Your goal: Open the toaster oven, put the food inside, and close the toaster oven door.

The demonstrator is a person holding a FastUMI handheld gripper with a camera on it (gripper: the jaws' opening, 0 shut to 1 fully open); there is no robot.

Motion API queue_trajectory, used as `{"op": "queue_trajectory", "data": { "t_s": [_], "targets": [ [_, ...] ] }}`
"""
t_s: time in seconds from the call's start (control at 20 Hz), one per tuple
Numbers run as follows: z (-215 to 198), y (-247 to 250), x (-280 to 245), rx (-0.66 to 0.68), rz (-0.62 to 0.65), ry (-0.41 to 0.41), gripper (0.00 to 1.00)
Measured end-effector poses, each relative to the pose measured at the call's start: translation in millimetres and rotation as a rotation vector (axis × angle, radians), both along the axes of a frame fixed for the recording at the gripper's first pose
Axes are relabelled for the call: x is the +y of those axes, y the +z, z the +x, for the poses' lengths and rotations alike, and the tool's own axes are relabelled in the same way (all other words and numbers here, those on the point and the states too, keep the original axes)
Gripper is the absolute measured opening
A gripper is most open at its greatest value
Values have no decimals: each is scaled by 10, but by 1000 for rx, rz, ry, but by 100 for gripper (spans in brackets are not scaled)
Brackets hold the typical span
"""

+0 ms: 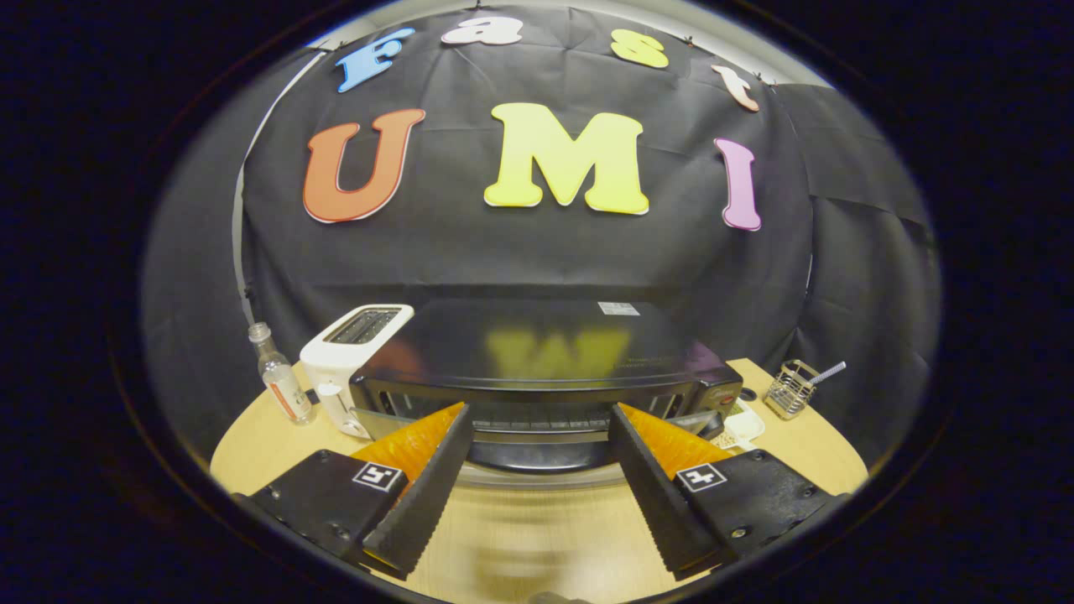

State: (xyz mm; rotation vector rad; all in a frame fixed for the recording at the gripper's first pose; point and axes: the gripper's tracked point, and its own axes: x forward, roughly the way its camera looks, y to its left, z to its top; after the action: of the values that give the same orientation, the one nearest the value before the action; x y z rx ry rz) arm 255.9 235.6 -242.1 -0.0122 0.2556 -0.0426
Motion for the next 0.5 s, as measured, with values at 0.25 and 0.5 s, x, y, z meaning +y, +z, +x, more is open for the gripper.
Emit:
{"op": "queue_trajectory", "data": {
  "t_s": [0.25,0.5],
  "targets": [
    [-323,-184,-1,26,-11,1,100],
    [-578,-422,-9,44,-22,6,100]
  ]
}}
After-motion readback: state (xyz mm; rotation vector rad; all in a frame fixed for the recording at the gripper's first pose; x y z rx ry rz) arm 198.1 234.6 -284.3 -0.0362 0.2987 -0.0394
